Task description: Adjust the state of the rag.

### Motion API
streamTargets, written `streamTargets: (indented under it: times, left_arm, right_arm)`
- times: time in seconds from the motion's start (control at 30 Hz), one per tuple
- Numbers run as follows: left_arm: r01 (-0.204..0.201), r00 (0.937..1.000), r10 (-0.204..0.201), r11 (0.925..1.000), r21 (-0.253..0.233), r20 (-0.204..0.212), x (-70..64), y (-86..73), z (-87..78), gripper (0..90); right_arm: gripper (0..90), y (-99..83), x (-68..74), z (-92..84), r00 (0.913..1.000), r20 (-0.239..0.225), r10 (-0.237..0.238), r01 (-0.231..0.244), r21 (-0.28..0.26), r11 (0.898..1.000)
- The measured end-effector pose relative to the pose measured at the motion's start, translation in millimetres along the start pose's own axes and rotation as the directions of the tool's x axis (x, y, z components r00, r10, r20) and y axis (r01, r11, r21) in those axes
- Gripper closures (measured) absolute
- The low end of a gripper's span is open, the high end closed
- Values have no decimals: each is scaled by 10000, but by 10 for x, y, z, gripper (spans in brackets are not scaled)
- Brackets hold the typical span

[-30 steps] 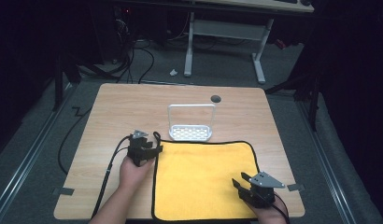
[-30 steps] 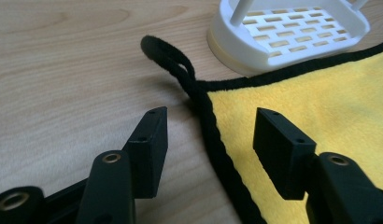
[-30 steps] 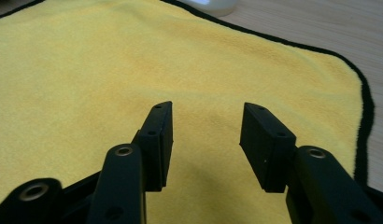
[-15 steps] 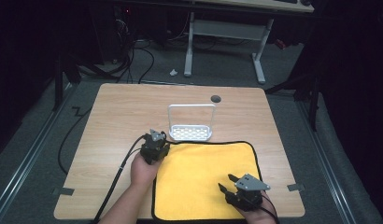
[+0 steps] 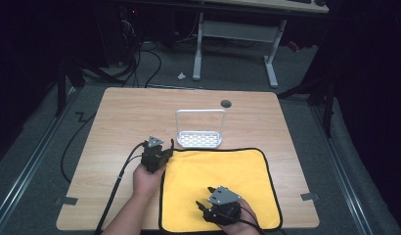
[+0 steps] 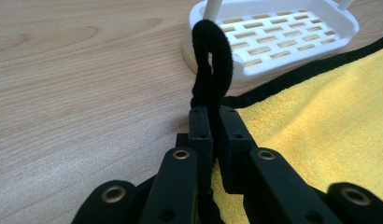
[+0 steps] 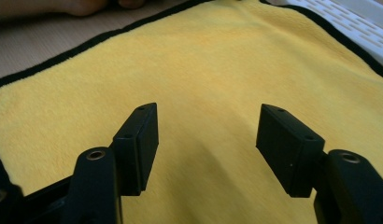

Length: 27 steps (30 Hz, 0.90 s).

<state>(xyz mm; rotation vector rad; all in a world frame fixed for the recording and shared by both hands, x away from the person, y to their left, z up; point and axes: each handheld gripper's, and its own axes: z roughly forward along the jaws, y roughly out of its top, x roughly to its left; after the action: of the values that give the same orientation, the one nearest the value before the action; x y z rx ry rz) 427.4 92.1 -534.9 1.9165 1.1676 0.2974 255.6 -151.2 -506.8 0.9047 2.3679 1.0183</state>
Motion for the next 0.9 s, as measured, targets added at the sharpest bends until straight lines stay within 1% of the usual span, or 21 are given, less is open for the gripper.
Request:
streamTargets:
  times: [0.13, 0.2, 0.33, 0.4, 0.43, 0.47, 0.5, 0.53, 0.63, 0.77, 0.83, 0.87, 0.9]
  left_arm:
    - [537, 9979, -536, 9986, -12, 371, 60, -7, -11, 847]
    - [544, 9977, -543, 9985, -2, 408, 58, -9, -11, 847]
    - [646, 9968, -645, 9979, 7, 462, 69, -9, -11, 846]
    - [725, 9961, -722, 9974, -37, 510, 77, -10, -13, 845]
    - [713, 9962, -710, 9974, -48, 510, 77, -11, -13, 845]
    - [706, 9962, -702, 9975, -58, 520, 76, -12, -16, 844]
    - [718, 9960, -713, 9974, -79, 539, 75, -14, -18, 843]
    - [717, 9959, -711, 9974, -87, 566, 76, -15, -20, 843]
    - [745, 9954, -738, 9972, -92, 613, 81, -17, -23, 842]
    - [746, 9954, -740, 9972, -80, 613, 81, -17, -23, 841]
    - [756, 9952, -750, 9971, -79, 625, 82, -16, -22, 842]
    - [761, 9952, -755, 9971, -74, 619, 82, -17, -21, 842]
    - [763, 9952, -757, 9971, -69, 620, 82, -17, -21, 841]
  right_arm:
    - [386, 126, 140, 154, 9997, -238, -31, 33, 102, 9999]
    - [383, 186, 205, 240, 9993, -380, -30, 39, 219, 9998]
    - [364, 303, 318, 412, 9960, -886, -97, 130, 372, 9992]
    - [360, 354, 355, 492, 9927, -1204, 69, -2, 556, 9985]
    - [371, 383, 383, 545, 9915, -1301, 75, -3, 551, 9985]
    - [374, 399, 404, 571, 9917, -1284, 36, 33, 531, 9986]
    - [374, 423, 441, 611, 9930, -1175, -131, 193, 520, 9985]
    - [374, 439, 468, 644, 9925, -1206, -193, 257, 516, 9983]
    - [373, 488, 533, 729, 9894, -1446, -161, 251, 603, 9979]
    - [374, 535, 614, 804, 9875, -1561, -236, 330, 578, 9978]
    - [375, 538, 649, 832, 9843, -1754, -180, 299, 649, 9974]
    - [370, 537, 662, 842, 9840, -1774, -178, 315, 747, 9967]
    - [379, 531, 685, 846, 9861, -1630, -308, 430, 718, 9965]
